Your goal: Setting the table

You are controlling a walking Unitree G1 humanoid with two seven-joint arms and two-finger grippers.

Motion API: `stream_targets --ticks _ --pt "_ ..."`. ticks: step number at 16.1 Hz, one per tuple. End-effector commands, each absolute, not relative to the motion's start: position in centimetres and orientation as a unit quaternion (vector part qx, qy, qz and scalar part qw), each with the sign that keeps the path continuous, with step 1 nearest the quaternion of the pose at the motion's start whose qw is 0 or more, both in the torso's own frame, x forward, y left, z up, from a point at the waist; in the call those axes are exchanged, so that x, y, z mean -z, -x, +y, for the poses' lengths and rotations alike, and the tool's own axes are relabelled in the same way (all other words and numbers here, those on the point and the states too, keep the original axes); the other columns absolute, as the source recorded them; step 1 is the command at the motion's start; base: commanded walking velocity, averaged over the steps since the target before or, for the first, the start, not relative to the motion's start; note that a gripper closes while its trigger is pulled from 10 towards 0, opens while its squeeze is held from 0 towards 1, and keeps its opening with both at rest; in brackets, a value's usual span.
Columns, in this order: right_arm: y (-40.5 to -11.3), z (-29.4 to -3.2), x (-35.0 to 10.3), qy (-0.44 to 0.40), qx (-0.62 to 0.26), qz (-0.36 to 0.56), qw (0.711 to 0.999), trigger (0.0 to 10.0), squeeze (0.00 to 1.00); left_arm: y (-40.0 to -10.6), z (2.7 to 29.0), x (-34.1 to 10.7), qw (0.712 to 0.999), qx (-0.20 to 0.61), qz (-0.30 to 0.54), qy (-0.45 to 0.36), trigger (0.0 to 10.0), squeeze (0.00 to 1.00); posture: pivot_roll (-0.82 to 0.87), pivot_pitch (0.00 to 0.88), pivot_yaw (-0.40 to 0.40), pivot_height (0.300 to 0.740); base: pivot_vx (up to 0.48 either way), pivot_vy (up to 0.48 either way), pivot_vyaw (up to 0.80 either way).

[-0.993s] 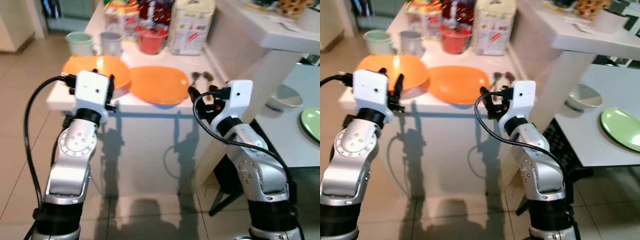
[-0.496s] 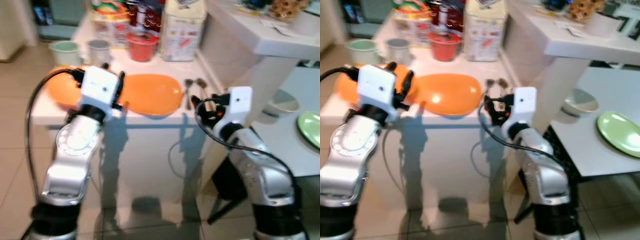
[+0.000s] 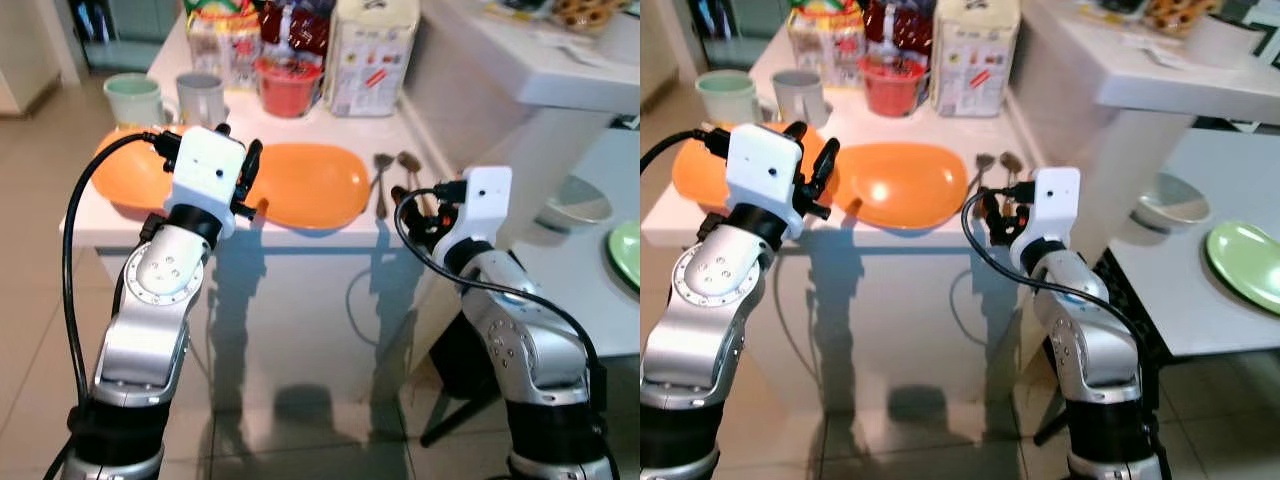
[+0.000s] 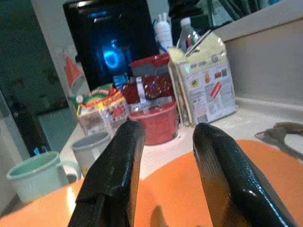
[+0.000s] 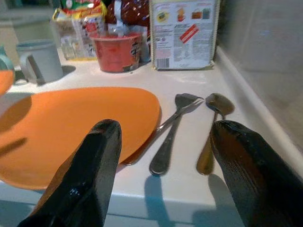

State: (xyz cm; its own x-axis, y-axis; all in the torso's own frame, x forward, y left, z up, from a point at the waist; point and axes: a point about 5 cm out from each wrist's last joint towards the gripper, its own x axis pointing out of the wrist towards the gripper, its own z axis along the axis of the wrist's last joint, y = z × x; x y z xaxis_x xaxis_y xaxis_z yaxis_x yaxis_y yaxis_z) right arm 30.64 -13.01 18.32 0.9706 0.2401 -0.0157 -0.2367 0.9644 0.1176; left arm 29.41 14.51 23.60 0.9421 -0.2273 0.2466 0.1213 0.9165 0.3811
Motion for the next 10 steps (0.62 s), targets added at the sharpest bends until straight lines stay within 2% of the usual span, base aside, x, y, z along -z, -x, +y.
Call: stream_targets --ticks 1,2,10 --pt "-30.7 -13.9 -18.2 -0.053 -0.101 0.022 0.993 10.0 0.00 -29.6 14.0 -23.8 0.968 0.099 -0.146 -0.179 10.0 0.00 0.07 0.000 -0.099 0.740 0.311 0.000 -0.50" --pt "-30.7 -13.8 -18.2 -0.053 -0.104 0.022 0.993 10.0 0.00 -29.6 14.1 -23.9 0.968 0.098 -0.147 -0.179 10.0 0.00 0.07 0.000 -0.098 0.740 0.337 0.000 -0.49" --pt "-30.1 -12.1 -17.8 -0.043 -0.181 0.039 0.982 10.0 0.00 -29.6 14.5 -24.1 0.967 0.085 -0.149 -0.189 10.0 0.00 0.08 0.000 -0.104 0.740 0.340 0.000 0.00"
